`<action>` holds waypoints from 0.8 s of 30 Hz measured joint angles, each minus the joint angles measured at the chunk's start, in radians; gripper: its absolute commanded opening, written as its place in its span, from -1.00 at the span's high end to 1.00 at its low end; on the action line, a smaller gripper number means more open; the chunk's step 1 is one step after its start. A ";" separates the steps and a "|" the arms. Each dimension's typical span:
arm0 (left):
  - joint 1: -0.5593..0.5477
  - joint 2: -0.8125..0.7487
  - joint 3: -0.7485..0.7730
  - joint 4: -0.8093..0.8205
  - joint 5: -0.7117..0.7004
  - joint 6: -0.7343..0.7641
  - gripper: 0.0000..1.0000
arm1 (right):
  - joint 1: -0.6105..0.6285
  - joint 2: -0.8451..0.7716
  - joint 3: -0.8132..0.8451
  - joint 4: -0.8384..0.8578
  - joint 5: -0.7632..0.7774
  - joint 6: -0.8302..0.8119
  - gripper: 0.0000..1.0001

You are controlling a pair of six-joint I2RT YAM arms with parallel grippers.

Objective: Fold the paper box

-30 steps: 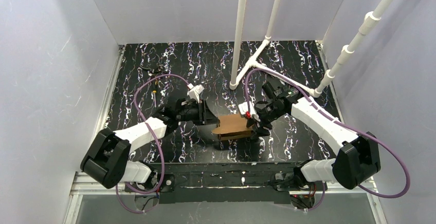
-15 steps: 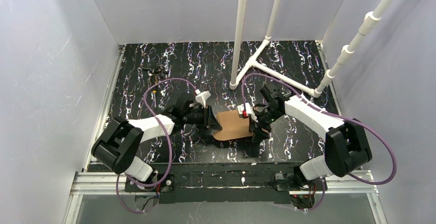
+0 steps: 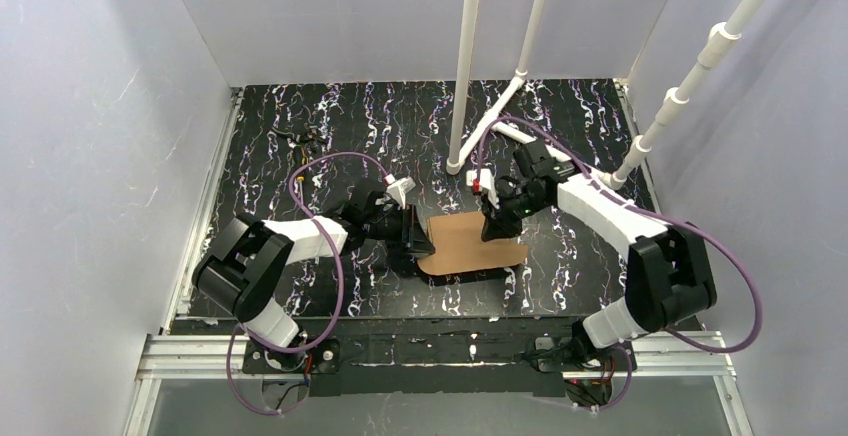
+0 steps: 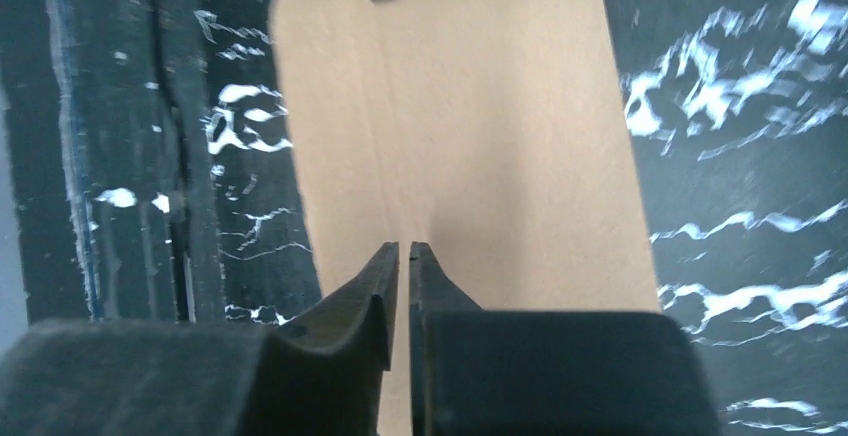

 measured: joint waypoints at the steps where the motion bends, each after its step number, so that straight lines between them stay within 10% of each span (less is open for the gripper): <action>1: 0.000 -0.002 0.000 -0.002 -0.003 0.000 0.50 | 0.001 0.012 -0.033 0.048 0.030 0.037 0.80; 10: 0.001 -0.066 -0.001 -0.042 -0.073 0.000 0.05 | 0.008 0.077 -0.103 0.223 0.162 0.188 0.75; 13: 0.011 -0.142 -0.009 -0.055 -0.105 -0.005 -0.35 | 0.008 0.075 -0.103 0.230 0.162 0.188 0.42; 24: 0.057 -0.075 0.002 -0.049 -0.140 -0.058 -0.33 | 0.025 -0.076 -0.063 0.039 0.121 -0.111 -0.87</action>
